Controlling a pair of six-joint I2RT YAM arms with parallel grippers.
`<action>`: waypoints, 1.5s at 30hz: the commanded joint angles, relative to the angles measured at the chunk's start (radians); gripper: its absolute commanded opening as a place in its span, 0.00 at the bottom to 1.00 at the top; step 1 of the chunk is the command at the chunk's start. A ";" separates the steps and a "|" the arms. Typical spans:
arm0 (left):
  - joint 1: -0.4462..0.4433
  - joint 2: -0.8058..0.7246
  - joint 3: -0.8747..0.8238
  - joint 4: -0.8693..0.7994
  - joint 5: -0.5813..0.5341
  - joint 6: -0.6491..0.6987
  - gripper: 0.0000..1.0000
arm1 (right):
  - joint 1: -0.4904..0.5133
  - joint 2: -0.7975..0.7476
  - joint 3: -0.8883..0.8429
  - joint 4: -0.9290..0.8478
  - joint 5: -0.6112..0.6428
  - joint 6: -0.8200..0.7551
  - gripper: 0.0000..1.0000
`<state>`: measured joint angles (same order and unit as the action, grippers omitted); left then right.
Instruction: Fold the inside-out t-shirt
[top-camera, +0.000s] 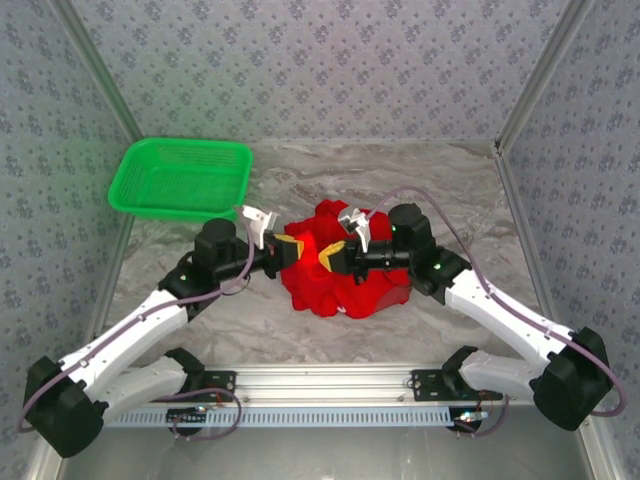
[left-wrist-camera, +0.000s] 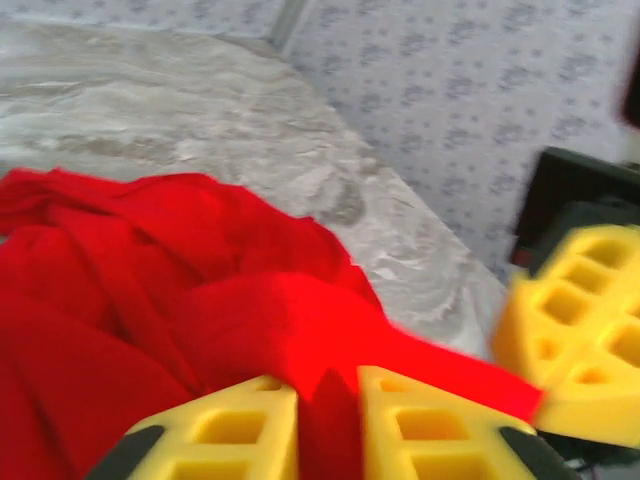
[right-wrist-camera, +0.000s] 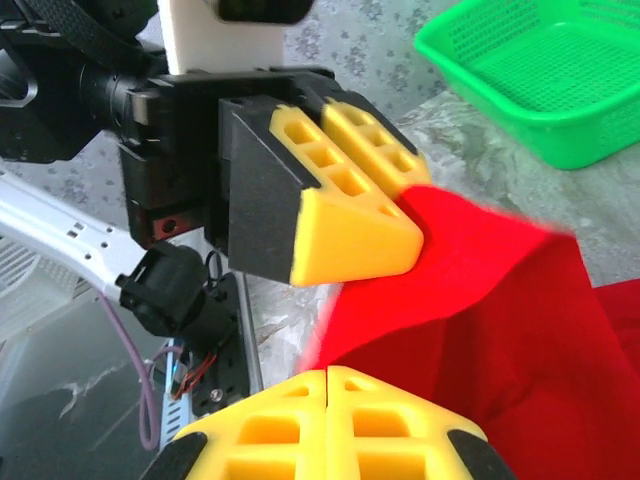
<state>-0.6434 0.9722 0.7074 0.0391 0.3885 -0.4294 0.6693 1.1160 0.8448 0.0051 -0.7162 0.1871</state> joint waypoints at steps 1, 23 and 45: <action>0.007 0.011 0.056 -0.084 -0.107 0.038 0.35 | 0.005 -0.001 0.089 -0.091 0.092 0.020 0.00; -0.164 0.031 0.085 -0.061 -0.213 0.294 0.64 | 0.020 0.133 0.228 -0.114 0.045 0.162 0.00; -0.136 0.006 0.036 0.031 -0.136 0.409 0.00 | -0.038 0.065 0.179 -0.133 0.021 0.202 0.15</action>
<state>-0.7979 1.0203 0.7567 0.0204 0.2272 -0.0177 0.6586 1.2320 1.0409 -0.1249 -0.6960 0.3744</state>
